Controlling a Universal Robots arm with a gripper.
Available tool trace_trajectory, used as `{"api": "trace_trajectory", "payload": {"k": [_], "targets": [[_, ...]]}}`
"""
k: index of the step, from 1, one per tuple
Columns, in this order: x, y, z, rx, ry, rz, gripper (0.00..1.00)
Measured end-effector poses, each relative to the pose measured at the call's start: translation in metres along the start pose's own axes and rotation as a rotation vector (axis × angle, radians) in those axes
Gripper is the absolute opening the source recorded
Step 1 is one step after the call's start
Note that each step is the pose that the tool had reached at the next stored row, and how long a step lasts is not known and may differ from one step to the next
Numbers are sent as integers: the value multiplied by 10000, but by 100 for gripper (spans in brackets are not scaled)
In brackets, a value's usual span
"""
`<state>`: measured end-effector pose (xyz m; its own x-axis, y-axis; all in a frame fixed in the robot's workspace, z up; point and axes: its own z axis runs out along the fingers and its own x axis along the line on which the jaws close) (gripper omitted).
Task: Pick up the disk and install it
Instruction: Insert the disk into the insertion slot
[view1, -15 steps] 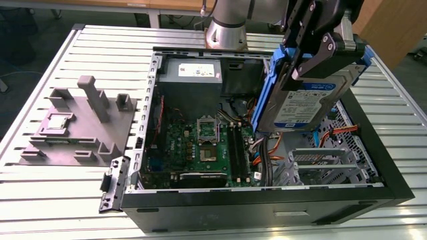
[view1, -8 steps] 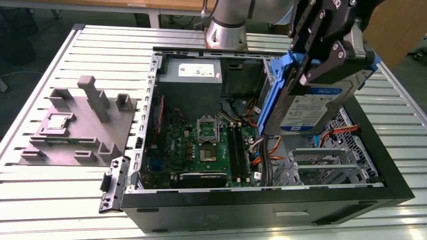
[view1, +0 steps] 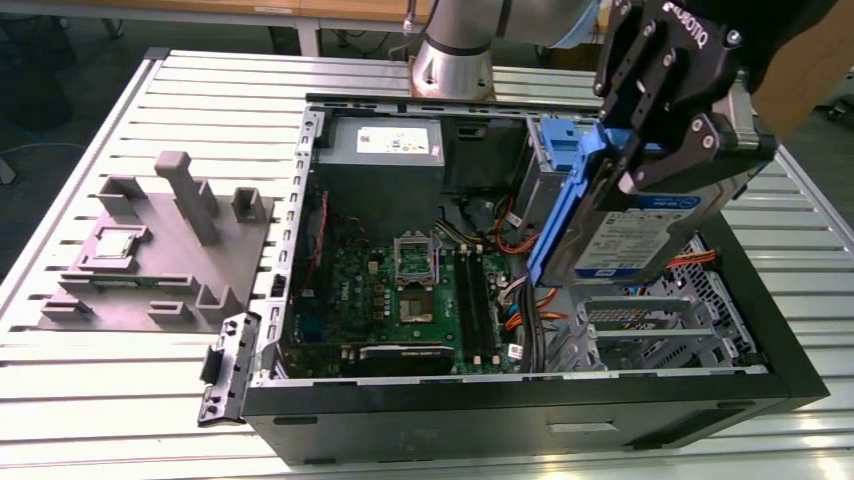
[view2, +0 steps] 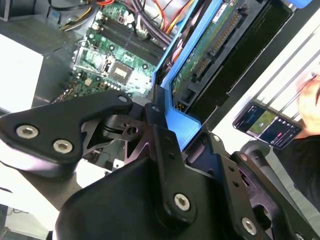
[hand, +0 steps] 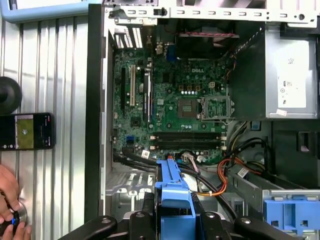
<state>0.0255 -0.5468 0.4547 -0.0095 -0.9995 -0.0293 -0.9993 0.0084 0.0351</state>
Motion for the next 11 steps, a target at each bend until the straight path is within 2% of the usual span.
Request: {"api": "trace_trajectory", "payload": {"k": [5,11], "targets": [[1,-120,11,0,0,-1,37],[0,-292,18,-1,-1,-1,37]]}}
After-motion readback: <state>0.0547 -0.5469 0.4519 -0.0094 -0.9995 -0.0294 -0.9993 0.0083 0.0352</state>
